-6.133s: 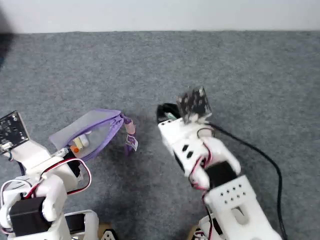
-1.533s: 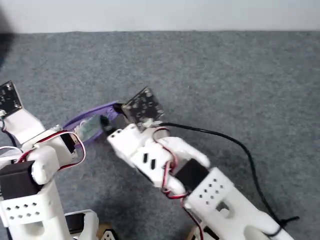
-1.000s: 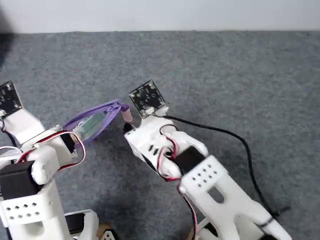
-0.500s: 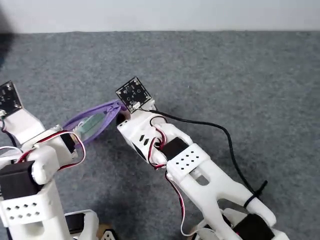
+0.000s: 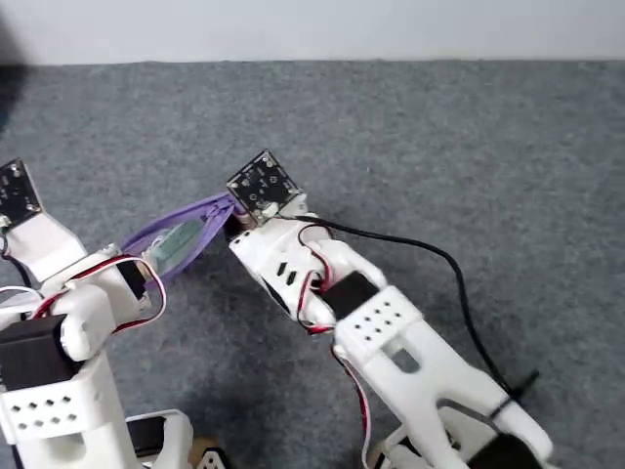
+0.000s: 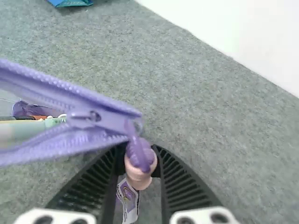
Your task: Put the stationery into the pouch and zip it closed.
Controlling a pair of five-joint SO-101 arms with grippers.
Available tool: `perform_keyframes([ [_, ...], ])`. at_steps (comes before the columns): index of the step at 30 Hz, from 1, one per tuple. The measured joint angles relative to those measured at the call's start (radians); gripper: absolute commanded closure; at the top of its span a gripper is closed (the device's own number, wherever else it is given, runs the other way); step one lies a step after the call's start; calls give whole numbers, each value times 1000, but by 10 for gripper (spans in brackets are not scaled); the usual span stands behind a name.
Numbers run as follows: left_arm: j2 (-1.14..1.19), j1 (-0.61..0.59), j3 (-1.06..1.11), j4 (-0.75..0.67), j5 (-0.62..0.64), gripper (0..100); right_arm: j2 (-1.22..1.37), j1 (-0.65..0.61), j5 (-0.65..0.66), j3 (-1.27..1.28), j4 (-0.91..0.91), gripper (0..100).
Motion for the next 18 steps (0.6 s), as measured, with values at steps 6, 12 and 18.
perform_keyframes([
  [6,0,11,0,0,-21,957,-206,23,2,0,158,991],
  [12,-32,48,0,2,-58,772,-388,26,49,0,279,991],
  [18,-209,186,-31,2,-64,678,-460,31,83,0,338,991],
])
